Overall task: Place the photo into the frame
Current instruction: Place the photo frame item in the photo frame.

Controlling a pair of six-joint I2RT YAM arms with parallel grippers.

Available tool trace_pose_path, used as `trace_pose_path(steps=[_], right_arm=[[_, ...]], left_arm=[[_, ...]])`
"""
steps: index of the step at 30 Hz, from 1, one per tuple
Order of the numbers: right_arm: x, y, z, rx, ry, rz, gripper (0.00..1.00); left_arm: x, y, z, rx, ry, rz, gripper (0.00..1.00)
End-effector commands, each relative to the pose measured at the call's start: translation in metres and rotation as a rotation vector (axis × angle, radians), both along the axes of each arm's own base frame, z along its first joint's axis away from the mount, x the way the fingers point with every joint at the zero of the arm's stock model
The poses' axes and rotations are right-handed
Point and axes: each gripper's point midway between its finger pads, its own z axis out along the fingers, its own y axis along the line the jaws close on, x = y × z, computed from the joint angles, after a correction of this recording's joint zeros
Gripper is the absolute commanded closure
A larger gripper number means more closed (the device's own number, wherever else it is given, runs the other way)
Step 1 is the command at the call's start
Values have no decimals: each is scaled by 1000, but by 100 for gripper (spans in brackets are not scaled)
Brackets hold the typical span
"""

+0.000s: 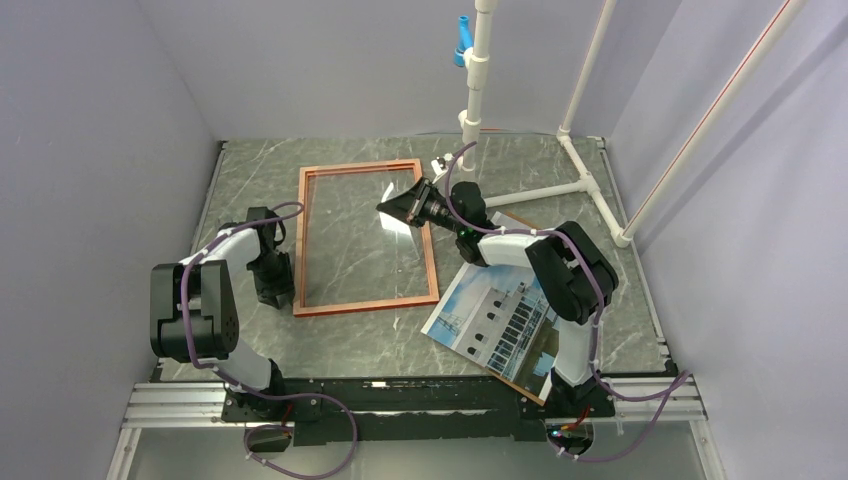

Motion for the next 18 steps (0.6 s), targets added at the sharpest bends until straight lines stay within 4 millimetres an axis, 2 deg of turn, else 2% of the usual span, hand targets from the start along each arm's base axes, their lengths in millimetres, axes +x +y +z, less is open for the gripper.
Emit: trace_pose_path(steps=[1, 18], right_arm=[[-7, 4, 39, 93, -126, 61, 100], [-15, -10, 45, 122, -161, 51, 100]], left_arm=[[6, -3, 5, -11, -7, -15, 60], [5, -4, 3, -12, 2, -17, 61]])
